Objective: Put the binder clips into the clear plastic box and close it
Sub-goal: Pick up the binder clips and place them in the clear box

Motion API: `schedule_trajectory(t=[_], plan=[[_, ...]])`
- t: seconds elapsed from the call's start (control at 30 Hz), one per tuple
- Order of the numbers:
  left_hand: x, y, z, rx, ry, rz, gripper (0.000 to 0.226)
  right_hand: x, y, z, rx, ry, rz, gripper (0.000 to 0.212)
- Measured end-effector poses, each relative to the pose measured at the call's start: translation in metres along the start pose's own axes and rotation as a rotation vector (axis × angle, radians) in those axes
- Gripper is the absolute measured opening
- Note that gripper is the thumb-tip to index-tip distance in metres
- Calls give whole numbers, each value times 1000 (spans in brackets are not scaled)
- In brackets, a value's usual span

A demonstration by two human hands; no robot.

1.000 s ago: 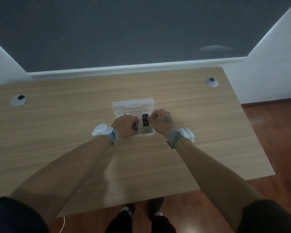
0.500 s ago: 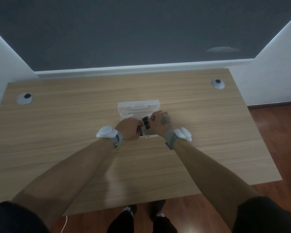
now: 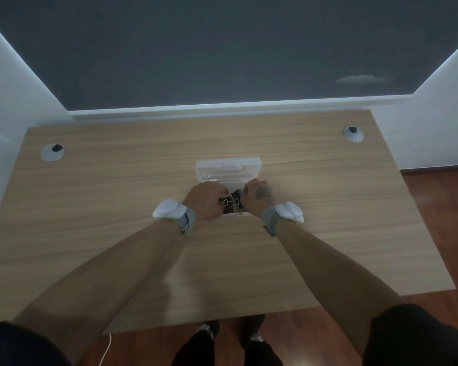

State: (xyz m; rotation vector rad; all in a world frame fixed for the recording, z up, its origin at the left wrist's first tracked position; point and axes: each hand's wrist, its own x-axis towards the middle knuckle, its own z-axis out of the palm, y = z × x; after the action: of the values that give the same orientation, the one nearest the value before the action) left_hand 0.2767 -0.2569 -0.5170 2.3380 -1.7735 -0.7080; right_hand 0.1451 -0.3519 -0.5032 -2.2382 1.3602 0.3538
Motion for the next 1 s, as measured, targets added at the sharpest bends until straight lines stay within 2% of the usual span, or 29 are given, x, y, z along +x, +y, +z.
schedule_trajectory(t=[0.17, 0.33, 0.57, 0.7, 1.0], plan=[[-7, -2, -2, 9, 117, 0, 33, -2, 0, 0, 81, -42, 70, 44], [-15, -5, -4, 37, 203, -84, 22, -3, 1, 0, 161, -62, 114, 41], [-26, -15, 0, -36, 220, -218, 15, -5, 6, 0, 231, -65, 127, 38], [-31, -22, 7, -152, 230, -311, 8, -8, 5, 2, 237, -76, 101, 38], [-30, -23, 19, -415, 148, -454, 9, -11, 3, -1, 275, -147, 86, 39]])
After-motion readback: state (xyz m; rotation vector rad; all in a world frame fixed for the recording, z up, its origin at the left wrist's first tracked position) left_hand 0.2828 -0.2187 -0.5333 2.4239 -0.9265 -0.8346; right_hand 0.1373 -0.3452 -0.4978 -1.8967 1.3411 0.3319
